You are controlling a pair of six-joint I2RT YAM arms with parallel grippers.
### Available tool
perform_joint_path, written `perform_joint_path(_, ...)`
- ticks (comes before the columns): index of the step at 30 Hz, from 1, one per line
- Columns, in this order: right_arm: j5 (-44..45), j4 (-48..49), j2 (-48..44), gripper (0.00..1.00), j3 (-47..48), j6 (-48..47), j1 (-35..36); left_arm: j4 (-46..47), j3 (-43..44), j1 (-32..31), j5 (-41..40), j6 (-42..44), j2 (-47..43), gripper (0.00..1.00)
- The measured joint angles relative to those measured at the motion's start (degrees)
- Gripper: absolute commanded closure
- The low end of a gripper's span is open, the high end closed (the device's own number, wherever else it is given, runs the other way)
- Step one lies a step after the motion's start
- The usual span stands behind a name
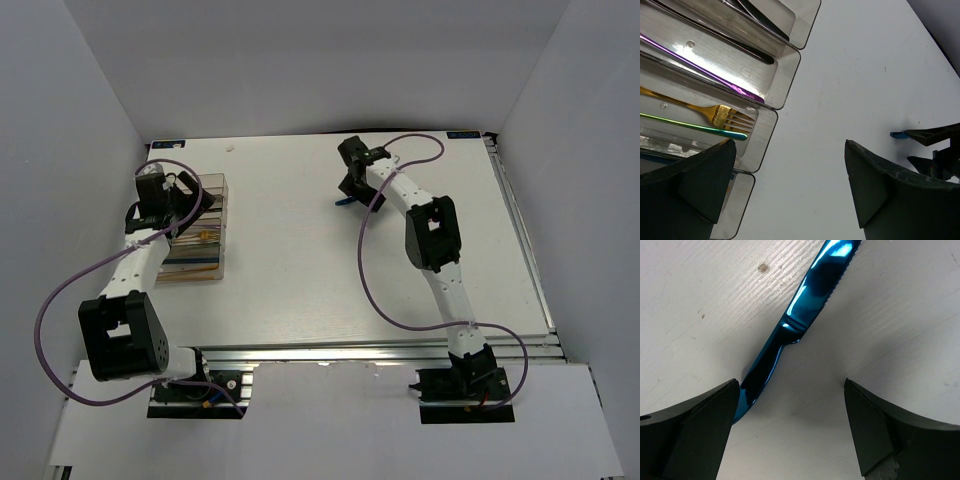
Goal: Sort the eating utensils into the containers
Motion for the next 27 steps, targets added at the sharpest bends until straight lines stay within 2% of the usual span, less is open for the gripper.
perform_joint_path(6,2.1,-0.9,1.9,0.14,3.1,-3.5,0.1,1.0,-0.2,0.0,1.7,-0.4,0.0,0.02)
perform_joint_path(14,2.4,0.4,1.9,0.15,1.7,-10.6,0.0,1.1,-0.2,0.0,2.5,-0.4,0.0,0.02)
perform_joint_path(18,2.8,9.5,-5.6,0.16,-12.9,-12.5,0.0,1.0,-0.2,0.0,2.7,-0.3,0.0,0.02)
perform_joint_path(22,2.3,17.0,-16.1,0.18,-31.3,-14.3,-0.3,0.8,-0.2,0.0,2.7,-0.2,0.0,0.02)
perform_joint_path(23,1.9,19.5,-18.4,0.20,-35.5,-15.5,-0.5,0.7,-0.2,0.0,2.7,-0.1,0.0,0.02)
perform_joint_path(27,-0.6,24.8,-24.8,0.23,-45.8,-19.8,-1.3,0.1,-0.2,0.0,1.9,0.3,-0.3,0.02)
